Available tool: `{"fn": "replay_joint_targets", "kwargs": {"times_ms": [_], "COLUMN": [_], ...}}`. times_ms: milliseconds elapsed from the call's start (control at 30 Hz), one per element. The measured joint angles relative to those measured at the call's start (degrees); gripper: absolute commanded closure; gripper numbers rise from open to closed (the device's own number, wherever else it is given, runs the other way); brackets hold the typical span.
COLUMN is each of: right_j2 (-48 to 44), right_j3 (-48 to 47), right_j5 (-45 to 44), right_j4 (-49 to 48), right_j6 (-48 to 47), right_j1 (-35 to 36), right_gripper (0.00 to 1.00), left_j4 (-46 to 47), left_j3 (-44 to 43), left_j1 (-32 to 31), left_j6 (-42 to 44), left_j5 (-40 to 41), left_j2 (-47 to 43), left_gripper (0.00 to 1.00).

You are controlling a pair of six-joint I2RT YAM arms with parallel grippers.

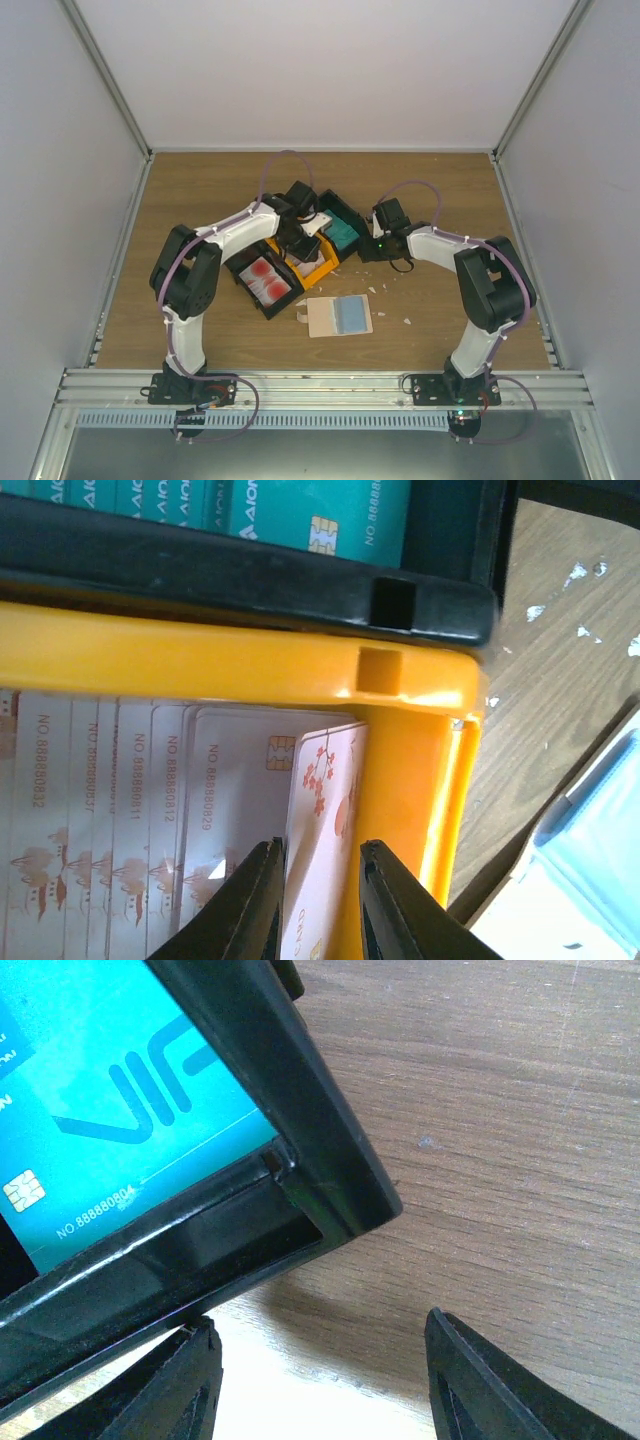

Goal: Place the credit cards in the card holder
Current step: Pick up the credit card from the storage box.

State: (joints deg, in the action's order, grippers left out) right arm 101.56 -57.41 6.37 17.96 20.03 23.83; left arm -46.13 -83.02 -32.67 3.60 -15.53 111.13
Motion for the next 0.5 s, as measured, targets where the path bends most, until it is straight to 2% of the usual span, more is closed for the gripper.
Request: {"fn": "replay_joint_targets", "kwargs": {"times_ms": [500], "right_j2": [0.00], "right_j3": [0.13], "right_j5": [0.13], "right_j4": [-0.20], "right_j6": [0.37], "right_j1": [0.00], "right_gripper": [0.44], "left_j4": [-0.59], "left_j3": [2.14], "left_j1": [-1.86], "left_j6": [-1.55], "left_j5": [-4.81], "left_j2": [-1.36], "left_gripper": [0.70]}}
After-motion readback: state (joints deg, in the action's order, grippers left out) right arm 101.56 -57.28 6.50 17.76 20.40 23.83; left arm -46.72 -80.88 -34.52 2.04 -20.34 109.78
